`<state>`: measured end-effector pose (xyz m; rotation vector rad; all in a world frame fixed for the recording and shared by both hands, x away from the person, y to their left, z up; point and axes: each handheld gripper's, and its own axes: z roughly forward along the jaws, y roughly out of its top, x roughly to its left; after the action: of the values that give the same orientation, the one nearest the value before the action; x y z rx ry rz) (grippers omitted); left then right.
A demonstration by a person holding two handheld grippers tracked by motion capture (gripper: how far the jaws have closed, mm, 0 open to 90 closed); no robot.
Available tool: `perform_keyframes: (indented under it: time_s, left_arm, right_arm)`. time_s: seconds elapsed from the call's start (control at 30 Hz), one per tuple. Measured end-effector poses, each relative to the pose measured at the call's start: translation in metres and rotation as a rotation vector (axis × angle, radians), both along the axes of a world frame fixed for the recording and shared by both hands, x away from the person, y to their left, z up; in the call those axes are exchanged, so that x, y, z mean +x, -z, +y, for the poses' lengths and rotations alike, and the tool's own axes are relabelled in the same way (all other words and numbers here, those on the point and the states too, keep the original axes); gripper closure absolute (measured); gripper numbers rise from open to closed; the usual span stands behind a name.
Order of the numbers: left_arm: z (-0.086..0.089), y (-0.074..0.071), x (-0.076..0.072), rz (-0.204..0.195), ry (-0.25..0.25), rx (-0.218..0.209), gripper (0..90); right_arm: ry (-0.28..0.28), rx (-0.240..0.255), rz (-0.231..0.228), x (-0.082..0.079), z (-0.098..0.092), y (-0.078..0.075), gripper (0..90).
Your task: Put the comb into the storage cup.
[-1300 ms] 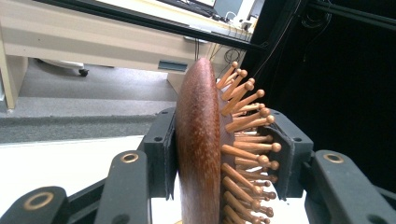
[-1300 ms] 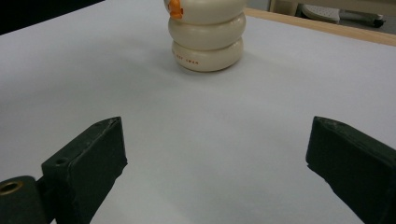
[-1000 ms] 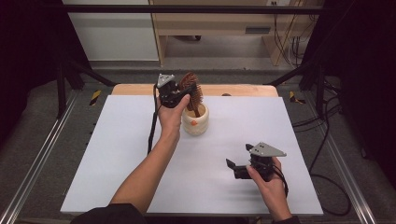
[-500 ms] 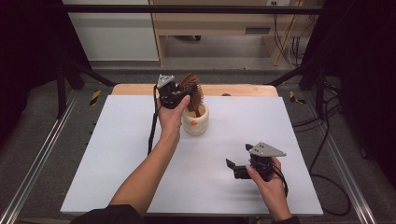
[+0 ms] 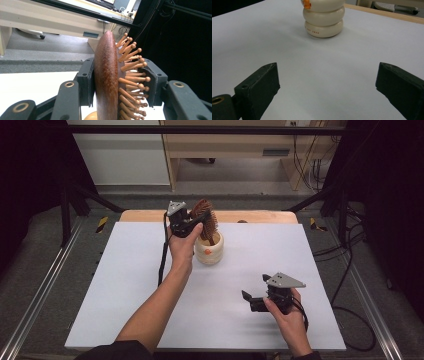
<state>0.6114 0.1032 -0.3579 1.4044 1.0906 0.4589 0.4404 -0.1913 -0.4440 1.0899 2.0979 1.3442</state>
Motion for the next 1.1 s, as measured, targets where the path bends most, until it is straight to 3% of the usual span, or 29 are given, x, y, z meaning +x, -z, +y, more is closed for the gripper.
perform_keyframes:
  time_s: [1.1]
  left_arm:
    - [0.013, 0.006, 0.001, 0.008, 0.000, -0.031, 49.3]
  right_arm:
    - [-0.003, -0.013, 0.005, 0.000, 0.001, 0.002, 5.4]
